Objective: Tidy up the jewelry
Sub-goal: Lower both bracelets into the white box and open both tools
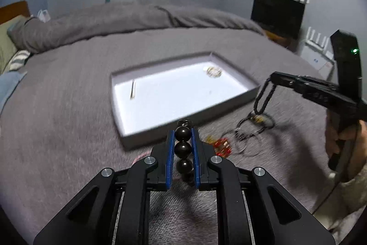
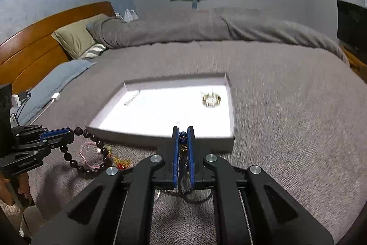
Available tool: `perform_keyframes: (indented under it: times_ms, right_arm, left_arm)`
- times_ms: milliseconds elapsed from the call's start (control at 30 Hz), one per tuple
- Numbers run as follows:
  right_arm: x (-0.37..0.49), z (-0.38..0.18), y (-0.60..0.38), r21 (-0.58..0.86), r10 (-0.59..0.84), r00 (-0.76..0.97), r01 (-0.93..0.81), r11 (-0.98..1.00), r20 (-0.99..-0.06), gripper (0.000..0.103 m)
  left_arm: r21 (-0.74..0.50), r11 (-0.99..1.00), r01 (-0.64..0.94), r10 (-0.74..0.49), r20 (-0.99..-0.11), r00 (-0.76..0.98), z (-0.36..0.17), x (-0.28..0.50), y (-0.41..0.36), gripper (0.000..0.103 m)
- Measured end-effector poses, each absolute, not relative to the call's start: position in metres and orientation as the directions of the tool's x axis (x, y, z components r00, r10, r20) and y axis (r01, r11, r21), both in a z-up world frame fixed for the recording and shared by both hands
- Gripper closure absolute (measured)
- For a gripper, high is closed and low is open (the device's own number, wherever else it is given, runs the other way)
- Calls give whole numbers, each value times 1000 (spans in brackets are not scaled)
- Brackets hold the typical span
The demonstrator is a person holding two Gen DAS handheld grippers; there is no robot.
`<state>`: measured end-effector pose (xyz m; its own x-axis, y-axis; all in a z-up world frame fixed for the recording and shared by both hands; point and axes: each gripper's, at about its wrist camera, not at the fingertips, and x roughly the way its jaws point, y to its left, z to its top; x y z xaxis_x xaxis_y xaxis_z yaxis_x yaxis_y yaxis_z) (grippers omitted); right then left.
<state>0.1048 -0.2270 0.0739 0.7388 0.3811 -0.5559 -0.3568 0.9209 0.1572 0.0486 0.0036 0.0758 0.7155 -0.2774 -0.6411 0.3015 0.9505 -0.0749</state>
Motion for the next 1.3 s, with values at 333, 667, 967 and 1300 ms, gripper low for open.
perform_keyframes:
  times_ms: [333,667,967,1300]
  right_arm:
    - [132,96,-223,153,362,791,-331,931,-493,96]
    - [175,58,-205,206,370,772,-308,929,-516,96]
    - [188,27,-204,100,293,751,-293,951,-592,96]
    - [188,14,-202,82,276,727,-291,953,-629,96]
  left_arm:
    - [-92,950,297,-297,-555,777,117,83,7,88]
    - [-220,932,289,-363,-590,721,70,143,-13,88]
    - [-237,961,141,-267,-672,690,22,156,35,88]
    - [-142,981,132,-193,-701,686,18,154,35,88]
